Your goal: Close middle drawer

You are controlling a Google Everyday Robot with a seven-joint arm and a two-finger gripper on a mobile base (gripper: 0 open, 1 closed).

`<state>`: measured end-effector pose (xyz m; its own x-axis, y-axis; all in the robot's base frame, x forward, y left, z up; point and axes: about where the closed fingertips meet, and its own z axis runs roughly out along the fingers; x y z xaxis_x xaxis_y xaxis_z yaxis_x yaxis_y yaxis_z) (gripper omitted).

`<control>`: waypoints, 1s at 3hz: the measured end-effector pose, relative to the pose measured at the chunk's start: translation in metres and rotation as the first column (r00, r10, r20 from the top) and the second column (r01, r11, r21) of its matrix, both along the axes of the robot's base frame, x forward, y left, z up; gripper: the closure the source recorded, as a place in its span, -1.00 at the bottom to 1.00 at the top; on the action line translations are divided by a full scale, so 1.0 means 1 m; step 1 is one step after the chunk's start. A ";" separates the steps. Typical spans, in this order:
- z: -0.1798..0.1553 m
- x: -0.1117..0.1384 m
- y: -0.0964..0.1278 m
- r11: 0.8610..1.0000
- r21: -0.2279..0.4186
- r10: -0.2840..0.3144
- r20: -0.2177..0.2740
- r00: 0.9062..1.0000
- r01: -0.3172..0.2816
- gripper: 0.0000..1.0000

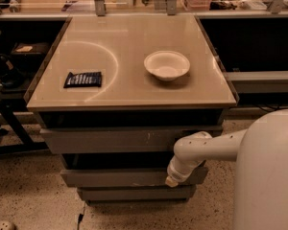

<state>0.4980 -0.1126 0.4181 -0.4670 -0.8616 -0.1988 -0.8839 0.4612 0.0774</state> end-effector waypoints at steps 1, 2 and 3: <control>0.000 0.000 0.000 1.000 0.000 0.000 0.000 1.000 0.000 0.16; 0.000 0.000 0.000 1.000 0.000 0.000 0.000 1.000 0.000 -0.29; 0.000 0.000 0.000 1.000 0.000 0.000 0.000 1.000 0.000 -0.76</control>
Offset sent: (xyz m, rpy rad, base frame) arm 0.0000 0.0000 0.0000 0.0000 0.0000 0.0000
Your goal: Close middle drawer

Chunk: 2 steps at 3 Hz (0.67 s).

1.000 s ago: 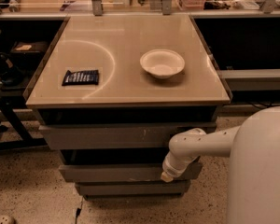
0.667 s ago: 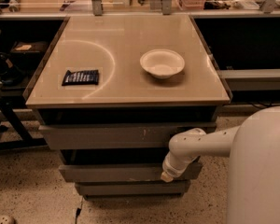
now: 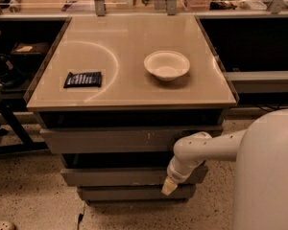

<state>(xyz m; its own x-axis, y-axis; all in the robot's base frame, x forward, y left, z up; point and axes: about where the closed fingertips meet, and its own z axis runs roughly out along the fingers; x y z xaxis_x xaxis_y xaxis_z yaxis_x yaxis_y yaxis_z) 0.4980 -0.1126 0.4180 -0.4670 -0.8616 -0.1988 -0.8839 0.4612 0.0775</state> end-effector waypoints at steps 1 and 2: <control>0.000 0.000 0.000 1.000 0.000 0.000 0.000 1.000 0.000 -1.00; 0.000 0.000 0.000 1.000 0.000 0.000 0.000 1.000 0.000 -1.00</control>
Offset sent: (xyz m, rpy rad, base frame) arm 0.0000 0.0000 0.0000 0.0000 0.0000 0.0000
